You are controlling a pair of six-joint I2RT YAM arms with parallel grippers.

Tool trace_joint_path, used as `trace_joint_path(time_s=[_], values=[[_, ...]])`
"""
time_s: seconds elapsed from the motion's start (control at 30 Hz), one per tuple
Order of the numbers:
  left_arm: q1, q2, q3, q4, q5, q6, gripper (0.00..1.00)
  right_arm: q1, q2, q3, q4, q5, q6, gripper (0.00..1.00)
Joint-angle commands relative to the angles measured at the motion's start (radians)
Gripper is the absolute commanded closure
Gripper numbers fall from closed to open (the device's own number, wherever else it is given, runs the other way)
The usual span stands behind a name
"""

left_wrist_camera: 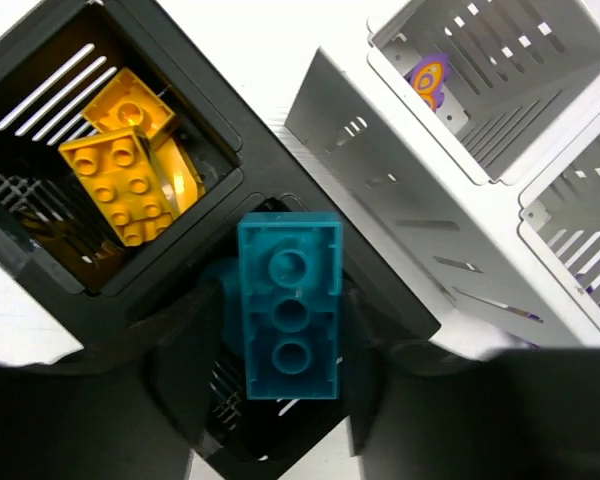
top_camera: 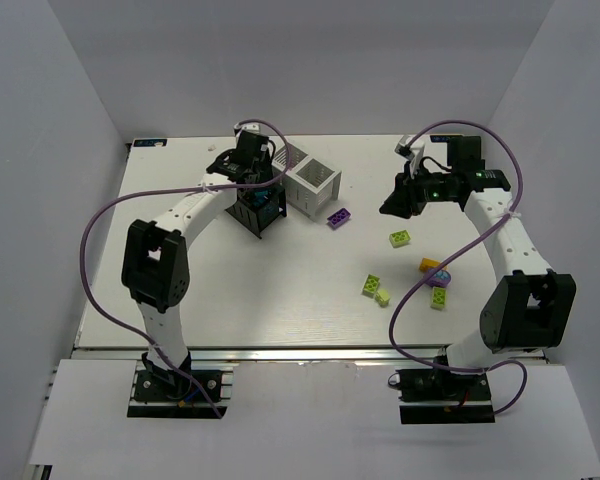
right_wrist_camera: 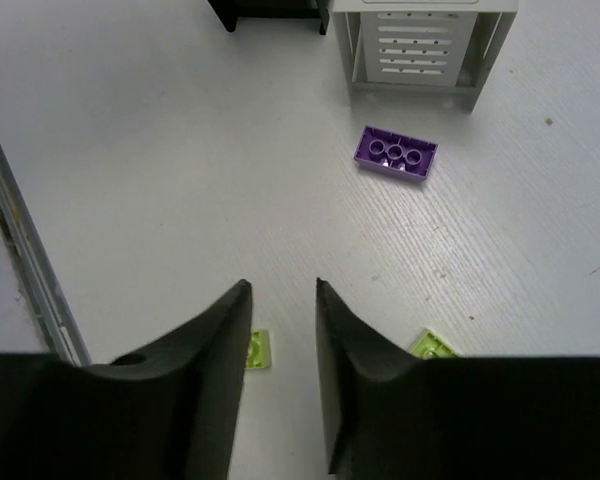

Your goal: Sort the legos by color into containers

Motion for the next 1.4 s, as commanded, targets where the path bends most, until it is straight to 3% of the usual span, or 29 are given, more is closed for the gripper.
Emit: trace_joint_path(time_s=[0.0,0.03,0.07,0.17,0.27,0.3,0.37,0.43,0.57,0.7,0.87,1.1,1.37], values=[[0.005,-0.028,0.027,0.002,-0.04,0.001,0.37,0.001,0.004,0.005,-0.012,-0.002,-0.034,0.58],[0.005,-0.031,0.029,0.0,-0.042,-0.002,0.29,0.004,0.007,0.01,-0.023,0.001,-0.04,0.48],[0.005,-0.034,0.032,0.0,-0.042,-0.004,0.25,0.007,0.017,0.013,-0.031,0.006,-0.047,0.44],[0.005,-0.058,0.039,-0.001,-0.034,-0.014,0.12,0.025,0.041,0.032,-0.089,0.028,-0.11,0.34],[0.005,-0.101,0.039,-0.003,-0.013,-0.025,0.02,0.056,0.047,0.019,-0.13,0.047,-0.274,0.3],[0.005,-0.113,0.039,-0.009,-0.008,-0.031,0.02,0.062,0.046,0.012,-0.164,0.041,-0.426,0.28],[0.005,-0.158,0.036,-0.029,0.003,-0.04,0.02,0.072,0.037,-0.005,-0.216,0.023,-0.642,0.11],[0.005,-0.217,0.006,-0.041,0.012,-0.053,0.02,0.079,0.026,-0.048,-0.256,0.023,-0.951,0.11],[0.005,-0.366,-0.129,-0.05,0.018,-0.106,0.02,0.116,0.085,-0.05,-0.207,0.11,-1.202,0.11],[0.006,-0.552,-0.319,-0.041,0.014,-0.17,0.02,0.151,0.234,0.1,-0.296,0.152,-1.368,0.11],[0.006,-0.776,-0.558,-0.049,-0.008,-0.259,0.02,0.206,0.42,0.303,-0.37,0.205,-1.443,0.13],[0.006,-1.055,-0.776,-0.096,-0.034,-0.376,0.02,0.275,0.582,0.436,-0.362,0.262,-1.375,0.22],[0.006,-1.137,-0.83,-0.138,-0.071,-0.428,0.02,0.302,0.675,0.493,-0.265,0.328,-1.278,0.28]])
